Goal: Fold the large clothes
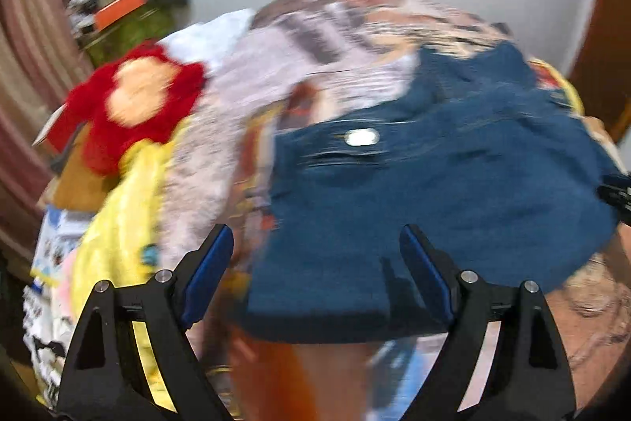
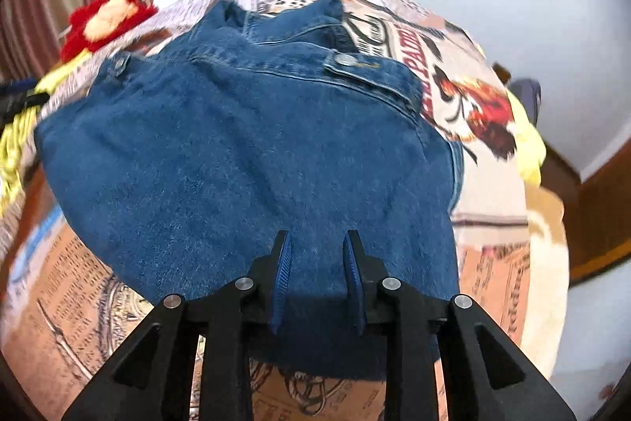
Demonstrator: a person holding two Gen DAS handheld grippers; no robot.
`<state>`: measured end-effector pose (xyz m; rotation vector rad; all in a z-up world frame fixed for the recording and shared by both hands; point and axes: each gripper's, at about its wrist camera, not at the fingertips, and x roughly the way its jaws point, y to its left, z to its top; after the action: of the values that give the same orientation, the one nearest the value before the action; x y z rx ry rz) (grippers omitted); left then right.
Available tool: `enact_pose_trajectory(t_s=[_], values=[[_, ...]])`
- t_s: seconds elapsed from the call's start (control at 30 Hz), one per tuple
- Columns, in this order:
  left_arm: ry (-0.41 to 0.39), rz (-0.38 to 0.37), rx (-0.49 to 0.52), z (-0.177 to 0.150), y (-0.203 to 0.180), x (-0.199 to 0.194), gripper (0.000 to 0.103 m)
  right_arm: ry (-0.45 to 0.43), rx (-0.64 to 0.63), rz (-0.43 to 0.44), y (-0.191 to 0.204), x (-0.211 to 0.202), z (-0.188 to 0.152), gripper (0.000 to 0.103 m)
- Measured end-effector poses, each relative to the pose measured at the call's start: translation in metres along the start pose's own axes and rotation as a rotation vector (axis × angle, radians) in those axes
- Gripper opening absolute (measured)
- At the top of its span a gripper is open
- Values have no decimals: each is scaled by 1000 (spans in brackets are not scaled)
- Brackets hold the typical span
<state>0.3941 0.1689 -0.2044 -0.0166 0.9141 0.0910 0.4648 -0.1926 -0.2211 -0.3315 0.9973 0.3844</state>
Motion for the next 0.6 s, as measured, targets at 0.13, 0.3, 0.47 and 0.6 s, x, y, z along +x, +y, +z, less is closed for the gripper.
enact_pose_trajectory(t_s=[0.13, 0.3, 0.47, 0.6], values=[[13, -86, 57, -5, -47, 12, 87, -1, 49, -13, -8, -3, -9, 23], [89, -80, 57, -22, -67, 46, 87, 9, 75, -35, -22, -7, -23, 23], [92, -127, -25, -31, -53, 50, 88, 6, 85, -108, -31, -11, -35, 24], [70, -9, 28, -36, -54, 40, 88, -14, 99, -258, -43, -13, -44, 73]])
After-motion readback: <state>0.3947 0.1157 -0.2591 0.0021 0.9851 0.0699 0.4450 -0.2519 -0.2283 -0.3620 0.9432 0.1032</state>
